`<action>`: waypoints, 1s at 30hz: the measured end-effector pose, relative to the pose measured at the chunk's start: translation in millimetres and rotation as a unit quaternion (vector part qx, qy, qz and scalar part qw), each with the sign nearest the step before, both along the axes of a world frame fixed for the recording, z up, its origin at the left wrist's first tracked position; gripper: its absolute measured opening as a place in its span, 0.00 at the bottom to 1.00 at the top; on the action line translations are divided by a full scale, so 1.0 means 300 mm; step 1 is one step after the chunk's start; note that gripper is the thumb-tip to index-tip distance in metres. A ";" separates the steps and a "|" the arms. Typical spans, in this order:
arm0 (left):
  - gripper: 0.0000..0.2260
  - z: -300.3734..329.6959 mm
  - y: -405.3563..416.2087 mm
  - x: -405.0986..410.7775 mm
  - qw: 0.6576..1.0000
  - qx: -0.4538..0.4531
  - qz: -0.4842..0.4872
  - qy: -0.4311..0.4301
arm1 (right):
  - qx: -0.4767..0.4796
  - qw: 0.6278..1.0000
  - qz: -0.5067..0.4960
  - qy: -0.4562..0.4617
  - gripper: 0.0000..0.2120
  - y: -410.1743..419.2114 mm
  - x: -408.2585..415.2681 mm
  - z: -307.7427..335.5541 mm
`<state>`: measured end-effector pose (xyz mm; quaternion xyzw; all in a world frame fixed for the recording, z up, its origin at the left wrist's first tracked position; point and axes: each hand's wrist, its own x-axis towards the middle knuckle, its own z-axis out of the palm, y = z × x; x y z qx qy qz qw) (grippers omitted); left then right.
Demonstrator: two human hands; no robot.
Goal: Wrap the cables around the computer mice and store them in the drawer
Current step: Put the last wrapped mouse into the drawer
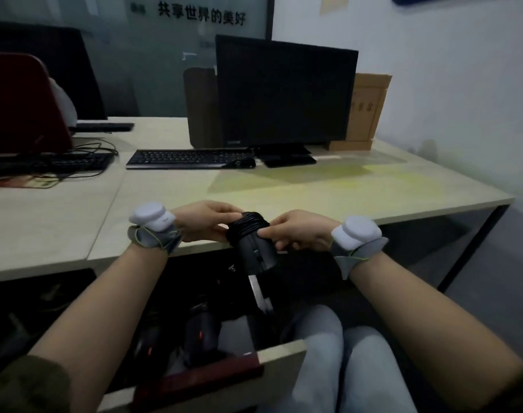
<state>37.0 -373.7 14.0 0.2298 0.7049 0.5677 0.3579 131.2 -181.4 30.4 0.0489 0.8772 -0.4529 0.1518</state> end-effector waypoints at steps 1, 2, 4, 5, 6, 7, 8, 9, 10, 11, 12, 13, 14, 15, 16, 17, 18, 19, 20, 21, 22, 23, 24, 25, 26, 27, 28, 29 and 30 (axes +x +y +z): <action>0.07 -0.043 -0.022 0.008 1.000 -0.012 -0.003 -0.018 | 0.019 1.000 0.006 -0.023 0.12 -0.023 0.009 -0.032; 0.07 -0.085 -0.042 0.020 0.999 -0.024 -0.007 -0.041 | 0.041 0.998 0.011 -0.044 0.13 -0.045 0.019 -0.065; 0.07 -0.156 -0.069 0.039 0.996 -0.058 -0.019 -0.067 | 0.082 0.994 0.022 -0.075 0.15 -0.085 0.038 -0.124; 0.08 -0.187 -0.080 0.046 0.994 -0.078 -0.026 -0.072 | 0.099 0.991 0.028 -0.088 0.15 -0.104 0.046 -0.151; 0.08 -0.211 -0.088 0.052 0.992 -0.096 -0.034 -0.075 | 0.111 0.988 0.035 -0.098 0.15 -0.122 0.052 -0.176; 0.09 -0.229 -0.096 0.056 0.990 -0.111 -0.041 -0.080 | 0.120 0.986 0.041 -0.105 0.15 -0.140 0.055 -0.195; 0.09 -0.254 -0.109 0.065 0.987 -0.126 -0.046 -0.086 | 0.130 0.984 0.046 -0.110 0.15 -0.163 0.063 -0.220; 0.09 -0.261 -0.110 0.066 0.985 -0.143 -0.049 -0.089 | 0.148 0.981 0.053 -0.109 0.14 -0.176 0.066 -0.228; 0.09 -0.274 -0.116 0.074 0.981 -0.162 -0.053 -0.091 | 0.171 0.977 0.065 -0.110 0.14 -0.193 0.073 -0.244; 0.10 -0.282 -0.118 0.083 0.978 -0.182 -0.058 -0.088 | 0.198 0.971 0.079 -0.110 0.15 -0.208 0.079 -0.254; 0.11 -0.292 -0.120 0.091 0.975 -0.199 -0.064 -0.079 | 0.223 0.964 0.094 -0.108 0.15 -0.223 0.087 -0.264; 0.12 -0.297 -0.118 0.097 0.972 -0.216 -0.065 -0.063 | 0.241 0.959 0.105 -0.105 0.17 -0.235 0.093 -0.266; 0.12 -0.300 -0.115 0.102 0.969 -0.233 -0.066 -0.042 | 0.256 0.954 0.115 -0.102 0.18 -0.244 0.099 -0.266; 0.13 -0.298 -0.110 0.108 0.966 -0.247 -0.068 -0.023 | 0.271 0.949 0.125 -0.097 0.20 -0.254 0.105 -0.262; 0.14 -0.301 -0.108 0.115 0.963 -0.259 -0.073 -0.008 | 0.292 0.942 0.136 -0.091 0.21 -0.268 0.113 -0.262; 0.15 -0.297 -0.098 0.117 0.959 -0.271 -0.079 0.006 | 0.320 0.932 0.146 -0.082 0.21 -0.279 0.117 -0.257; 0.16 -0.297 -0.090 0.122 0.955 -0.283 -0.082 0.021 | 0.354 0.919 0.156 -0.073 0.20 -0.295 0.123 -0.257; 0.16 -0.293 -0.082 0.130 0.951 -0.297 -0.083 0.040 | 0.388 0.904 0.164 -0.063 0.17 -0.312 0.129 -0.259; 0.16 -0.288 -0.072 0.136 0.943 -0.315 -0.086 0.066 | 0.421 0.890 0.167 -0.049 0.14 -0.327 0.136 -0.262; 0.16 -0.284 -0.062 0.142 0.931 -0.336 -0.097 0.101 | 0.446 0.879 0.164 -0.032 0.10 -0.339 0.145 -0.267; 0.16 -0.279 -0.052 0.147 0.917 -0.357 -0.113 0.138 | 0.465 0.871 0.157 -0.012 0.07 -0.346 0.154 -0.273; 0.16 -0.271 -0.044 0.152 0.905 -0.371 -0.126 0.166 | 0.481 0.864 0.149 0.009 0.07 -0.349 0.161 -0.282; 0.17 -0.265 -0.037 0.154 0.898 -0.379 -0.134 0.181 | 0.499 0.854 0.145 0.027 0.08 -0.346 0.167 -0.292; 0.18 -0.263 -0.033 0.153 0.893 -0.383 -0.144 0.188 | 0.515 0.844 0.146 0.040 0.09 -0.343 0.170 -0.301; 0.18 -0.261 -0.031 0.152 0.889 -0.385 -0.152 0.194 | 0.528 0.834 0.150 0.051 0.09 -0.341 0.174 -0.305; 0.17 -0.261 -0.028 0.154 0.886 -0.385 -0.159 0.201 | 0.532 0.830 0.154 0.063 0.10 -0.338 0.176 -0.309; 0.16 -0.261 -0.027 0.157 0.884 -0.385 -0.161 0.208 | 0.530 0.830 0.155 0.078 0.12 -0.337 0.175 -0.308; 0.16 -0.265 -0.021 0.160 0.881 -0.387 -0.164 0.218 | 0.528 0.830 0.154 0.095 0.17 -0.333 0.173 -0.308; 0.15 -0.271 -0.015 0.163 0.877 -0.387 -0.165 0.232 | 0.528 0.828 0.154 0.109 0.21 -0.329 0.171 -0.307</action>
